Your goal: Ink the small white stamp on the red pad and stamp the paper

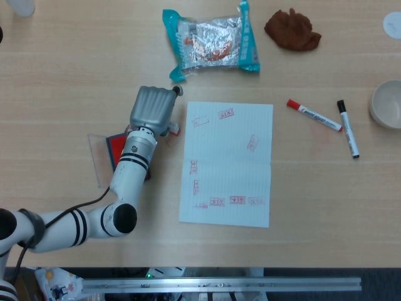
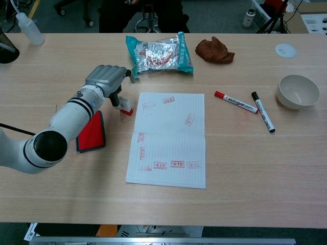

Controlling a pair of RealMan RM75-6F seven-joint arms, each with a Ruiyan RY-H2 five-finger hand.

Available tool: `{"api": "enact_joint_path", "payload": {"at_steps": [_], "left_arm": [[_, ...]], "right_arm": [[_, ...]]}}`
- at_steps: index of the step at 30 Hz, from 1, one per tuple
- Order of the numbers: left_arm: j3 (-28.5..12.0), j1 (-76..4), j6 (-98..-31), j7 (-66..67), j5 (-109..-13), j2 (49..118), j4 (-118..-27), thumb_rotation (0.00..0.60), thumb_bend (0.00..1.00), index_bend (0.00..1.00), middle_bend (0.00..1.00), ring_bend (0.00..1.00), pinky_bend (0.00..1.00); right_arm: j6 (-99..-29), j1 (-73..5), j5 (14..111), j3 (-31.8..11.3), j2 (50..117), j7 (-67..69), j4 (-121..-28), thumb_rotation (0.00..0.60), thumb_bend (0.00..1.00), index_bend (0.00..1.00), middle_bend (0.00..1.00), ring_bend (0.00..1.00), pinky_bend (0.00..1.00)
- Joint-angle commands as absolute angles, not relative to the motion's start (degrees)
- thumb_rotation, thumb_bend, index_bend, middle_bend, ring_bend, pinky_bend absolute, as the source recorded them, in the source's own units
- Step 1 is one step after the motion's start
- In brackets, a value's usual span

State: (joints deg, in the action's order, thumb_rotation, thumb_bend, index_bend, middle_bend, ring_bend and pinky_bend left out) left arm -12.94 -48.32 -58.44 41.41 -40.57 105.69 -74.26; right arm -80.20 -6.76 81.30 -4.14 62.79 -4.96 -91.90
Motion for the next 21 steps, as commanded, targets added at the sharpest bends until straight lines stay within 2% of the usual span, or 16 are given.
{"api": "enact_joint_path", "payload": {"at_steps": [1,10,16,21], "left_arm": [[-12.47,-47.91,-59.26,41.80,-40.84,104.77,-75.73,0.600,0.10,0.30,1.00,1.00,1.00],[-11.40,-47.33,-62.71,44.57,-41.17,102.79,-82.24,0.600,0.10,0.41,1.00,1.00,1.00],[-11.35,-48.10,-64.03,46.45,-40.91,104.61,-81.35,0.600,0.13,0.49,1.00,1.00,1.00],[-10.99,-48.54,-64.23,47.64,-40.76,106.23,-79.08,0.600,0.14,0.52,1.00,1.00,1.00]], "right_arm": [[-80.27,-6.73,81.42,-4.14,62.85,-4.77,-91.80,0.600,0.12,0.21,0.32,0.22,0.27],[-80.29,-6.78,82.17,-3.96,63.05,-4.16,-91.44,0.600,0.12,0.21,0.32,0.22,0.27],[-80.61,-6.38,82.24,-3.77,62.73,-3.81,-91.42,0.600,0.12,0.21,0.32,0.22,0.27],[-80.69,-6.10,81.99,-3.74,62.59,-3.47,-91.28,0.600,0.12,0.21,0.32,0.22,0.27]]}}
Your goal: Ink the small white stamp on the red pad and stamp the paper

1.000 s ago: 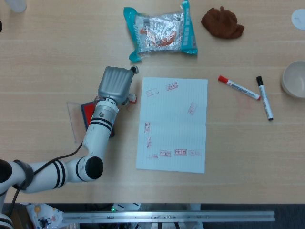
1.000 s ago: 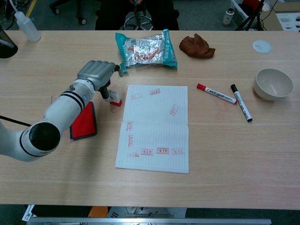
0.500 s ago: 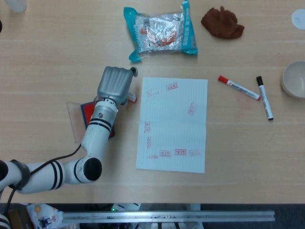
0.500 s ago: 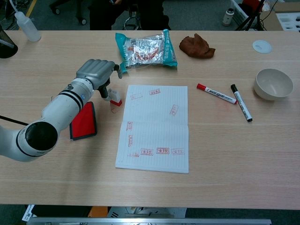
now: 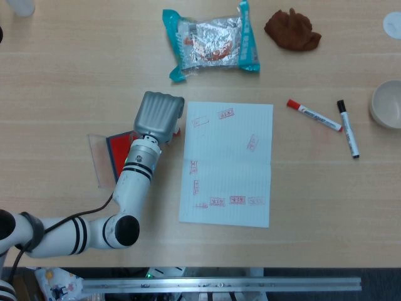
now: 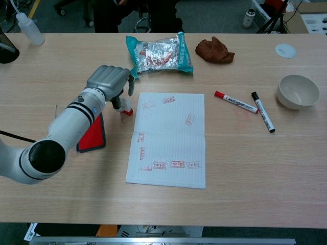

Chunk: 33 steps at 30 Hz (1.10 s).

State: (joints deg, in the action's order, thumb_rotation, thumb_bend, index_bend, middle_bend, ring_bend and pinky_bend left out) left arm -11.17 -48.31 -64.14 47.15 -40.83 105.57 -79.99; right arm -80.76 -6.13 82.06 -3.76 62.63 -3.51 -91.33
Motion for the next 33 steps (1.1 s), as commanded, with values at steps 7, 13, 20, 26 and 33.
{"api": "enact_joint_path", "payload": {"at_steps": [7,13,20,26,33], "left_arm": [[-10.37,-48.50,-64.22,48.54,-40.96,107.68,-76.92,0.600,0.17,0.52,1.00,1.00,1.00],[-10.25,-48.42,-64.10,48.94,-41.24,108.43,-75.79,0.600,0.17,0.52,1.00,1.00,1.00],[-10.00,-48.15,-64.16,49.46,-41.80,108.98,-75.21,0.600,0.20,0.53,1.00,1.00,1.00],[-9.99,-47.94,-64.06,49.46,-42.43,109.43,-74.59,0.600,0.21,0.54,1.00,1.00,1.00],[-10.00,-47.77,-63.66,49.79,-42.72,109.76,-73.91,0.600,0.22,0.55,1.00,1.00,1.00]], "right_arm": [[-80.20,-6.30,81.94,-3.80,62.62,-3.32,-91.06,0.600,0.12,0.21,0.32,0.22,0.27],[-79.89,-6.41,81.95,-3.78,62.72,-3.15,-90.87,0.600,0.12,0.21,0.32,0.22,0.27],[-79.79,-6.34,81.82,-3.77,62.76,-2.85,-90.63,0.600,0.12,0.21,0.32,0.22,0.27],[-80.00,-6.23,81.80,-3.85,62.65,-2.77,-90.60,0.600,0.12,0.21,0.32,0.22,0.27],[-79.93,-6.16,81.77,-3.81,62.66,-2.58,-90.44,0.600,0.12,0.21,0.32,0.22,0.27]]}}
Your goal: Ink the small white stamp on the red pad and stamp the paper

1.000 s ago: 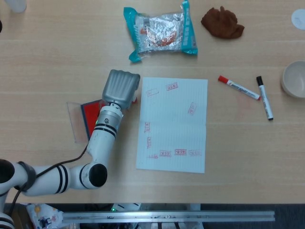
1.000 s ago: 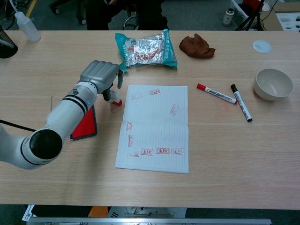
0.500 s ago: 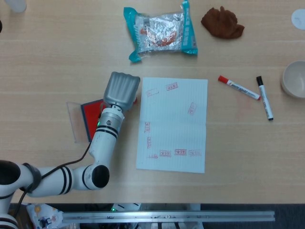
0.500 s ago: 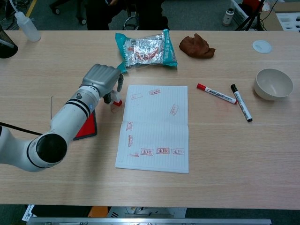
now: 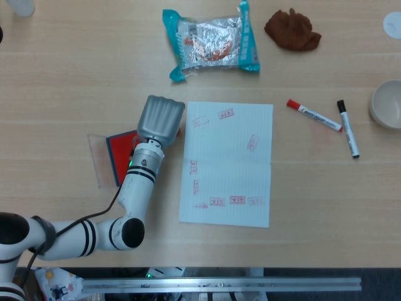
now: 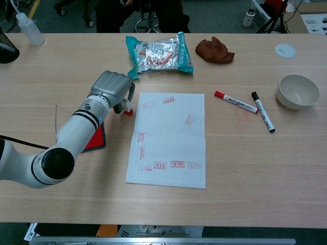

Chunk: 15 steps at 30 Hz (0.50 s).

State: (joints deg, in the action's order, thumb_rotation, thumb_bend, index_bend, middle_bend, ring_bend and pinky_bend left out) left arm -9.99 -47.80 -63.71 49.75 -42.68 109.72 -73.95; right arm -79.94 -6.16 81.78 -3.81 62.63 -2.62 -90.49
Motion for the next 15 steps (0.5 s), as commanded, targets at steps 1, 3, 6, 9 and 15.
{"api": "enact_joint_path", "payload": {"at_steps": [1,3,6,9,15], "left_arm": [[-9.99,-47.75,-63.63,49.91,-42.73,109.81,-73.86,0.600,0.23,0.55,1.00,1.00,1.00],[-10.03,-47.71,-63.64,50.01,-42.82,109.90,-73.78,0.600,0.24,0.55,1.00,1.00,1.00],[-10.09,-47.65,-63.63,50.11,-42.97,110.08,-73.60,0.600,0.25,0.56,1.00,1.00,1.00],[-10.13,-47.57,-63.55,50.15,-43.13,110.24,-73.39,0.600,0.26,0.57,1.00,1.00,1.00],[-10.23,-47.41,-63.44,50.11,-43.52,110.43,-73.18,0.600,0.26,0.57,1.00,1.00,1.00]], "right_arm": [[-79.92,-6.16,81.76,-3.82,62.68,-2.57,-90.38,0.600,0.12,0.21,0.32,0.22,0.27],[-79.93,-6.16,81.75,-3.84,62.71,-2.57,-90.30,0.600,0.12,0.21,0.32,0.22,0.27],[-79.95,-6.13,81.75,-3.86,62.71,-2.46,-90.23,0.600,0.12,0.21,0.32,0.22,0.27],[-79.96,-6.08,81.76,-3.84,62.68,-2.38,-90.20,0.600,0.12,0.21,0.32,0.22,0.27],[-79.92,-5.97,81.73,-3.75,62.68,-2.19,-90.11,0.600,0.12,0.21,0.32,0.22,0.27]]}}
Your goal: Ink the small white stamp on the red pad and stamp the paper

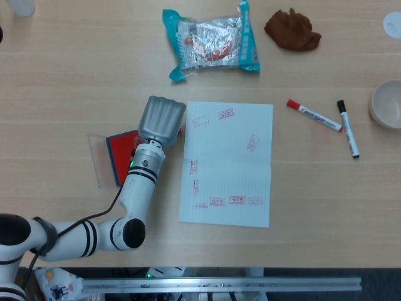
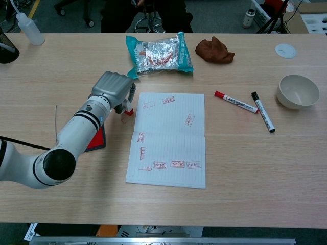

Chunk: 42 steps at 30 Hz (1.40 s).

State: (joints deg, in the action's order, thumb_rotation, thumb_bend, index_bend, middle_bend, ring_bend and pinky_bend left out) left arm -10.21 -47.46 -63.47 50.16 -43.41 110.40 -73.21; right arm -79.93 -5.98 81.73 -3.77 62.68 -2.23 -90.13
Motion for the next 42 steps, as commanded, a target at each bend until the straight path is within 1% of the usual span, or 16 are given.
{"api": "enact_joint_path", "payload": {"at_steps": [1,10,19,26,33,42], "left_arm": [[-10.25,-47.36,-63.41,50.05,-43.59,110.44,-73.16,0.600,0.26,0.58,1.00,1.00,1.00],[-10.28,-47.00,-63.34,49.56,-44.59,110.49,-72.87,0.600,0.26,0.61,1.00,1.00,1.00],[-10.20,-46.78,-63.38,49.49,-45.83,110.17,-72.92,0.600,0.26,0.62,1.00,1.00,1.00],[-9.40,-46.26,-64.61,49.85,-48.32,107.93,-75.37,0.600,0.26,0.62,1.00,1.00,1.00],[-7.21,-44.26,-66.86,49.61,-52.07,102.46,-80.20,0.600,0.26,0.62,1.00,1.00,1.00],[-0.34,-39.23,-71.27,49.39,-59.13,94.52,-86.56,0.600,0.26,0.62,1.00,1.00,1.00]], "right_arm": [[-79.93,-5.96,81.74,-3.75,62.69,-2.16,-90.10,0.600,0.12,0.21,0.32,0.22,0.27],[-80.04,-5.89,81.81,-3.78,62.62,-2.11,-90.18,0.600,0.12,0.21,0.32,0.22,0.27],[-80.31,-5.67,81.89,-3.75,62.50,-1.98,-90.26,0.600,0.12,0.21,0.32,0.22,0.27],[-80.16,-5.79,81.95,-3.82,62.66,-1.84,-90.12,0.600,0.12,0.21,0.32,0.22,0.27],[-79.93,-6.16,82.23,-3.94,62.81,-1.94,-90.22,0.600,0.12,0.21,0.32,0.22,0.27],[-79.61,-6.56,82.84,-3.80,63.04,-2.05,-90.45,0.600,0.12,0.21,0.32,0.22,0.27]]}}
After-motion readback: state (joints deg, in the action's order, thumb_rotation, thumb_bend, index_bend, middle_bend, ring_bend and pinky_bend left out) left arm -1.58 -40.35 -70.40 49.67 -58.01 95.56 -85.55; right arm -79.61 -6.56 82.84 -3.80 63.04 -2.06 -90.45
